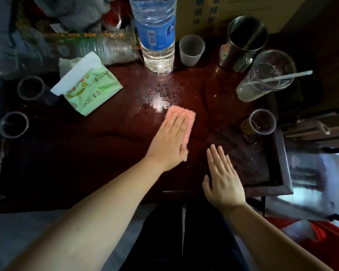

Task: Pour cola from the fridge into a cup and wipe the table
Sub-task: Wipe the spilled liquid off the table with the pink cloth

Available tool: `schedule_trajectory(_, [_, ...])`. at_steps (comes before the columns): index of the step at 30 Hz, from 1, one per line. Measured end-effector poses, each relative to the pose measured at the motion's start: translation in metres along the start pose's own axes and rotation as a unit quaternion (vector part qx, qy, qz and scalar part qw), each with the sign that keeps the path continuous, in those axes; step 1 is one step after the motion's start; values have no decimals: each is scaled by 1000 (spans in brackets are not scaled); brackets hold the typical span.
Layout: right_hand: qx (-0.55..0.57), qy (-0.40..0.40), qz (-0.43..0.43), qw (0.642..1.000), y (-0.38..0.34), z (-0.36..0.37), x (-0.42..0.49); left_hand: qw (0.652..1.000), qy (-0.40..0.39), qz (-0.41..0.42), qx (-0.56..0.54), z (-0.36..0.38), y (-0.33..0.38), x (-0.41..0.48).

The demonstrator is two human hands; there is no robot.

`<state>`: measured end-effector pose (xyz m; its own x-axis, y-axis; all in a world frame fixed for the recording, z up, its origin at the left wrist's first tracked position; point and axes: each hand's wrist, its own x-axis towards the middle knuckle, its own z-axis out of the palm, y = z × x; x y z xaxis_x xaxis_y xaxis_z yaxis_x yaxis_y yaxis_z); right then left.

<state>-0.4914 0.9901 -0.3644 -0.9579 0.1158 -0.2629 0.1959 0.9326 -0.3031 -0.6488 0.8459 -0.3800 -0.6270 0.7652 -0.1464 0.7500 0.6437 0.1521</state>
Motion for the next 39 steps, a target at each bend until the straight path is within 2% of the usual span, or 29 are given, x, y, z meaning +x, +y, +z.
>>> schedule_trajectory(6, [-15,10,5,1000,-1,2,-2,994,-5,-110,10,6,-44,-83])
schedule_trajectory(10, [-17,11,2,1000,-2,2,-4,985,-27,-169,3,3,-42,-89])
schedule_trajectory(13, [-18,1,1,1000,-1,2,-4,980,-45,-189,-31,0,-36,-85])
schedule_trajectory(16, [-13,-6,0,1000,1,1,-6,977,-26,-198,-76,-6,-29,-88])
schedule_trajectory(23, [-4,-31,-34,999,5,-7,-17,966,-17,-247,-74,-3,-16,-85])
schedule_trajectory(30, [5,-37,-54,998,4,-2,-16,973,-4,-224,-62,-1,-21,-89])
schedule_trajectory(36, [-7,-41,-46,998,-9,-2,-17,989,-30,-142,12,-2,-55,-110])
schedule_trajectory(39, [-16,-44,-38,998,-27,2,-15,987,-34,-157,12,-5,-75,-129])
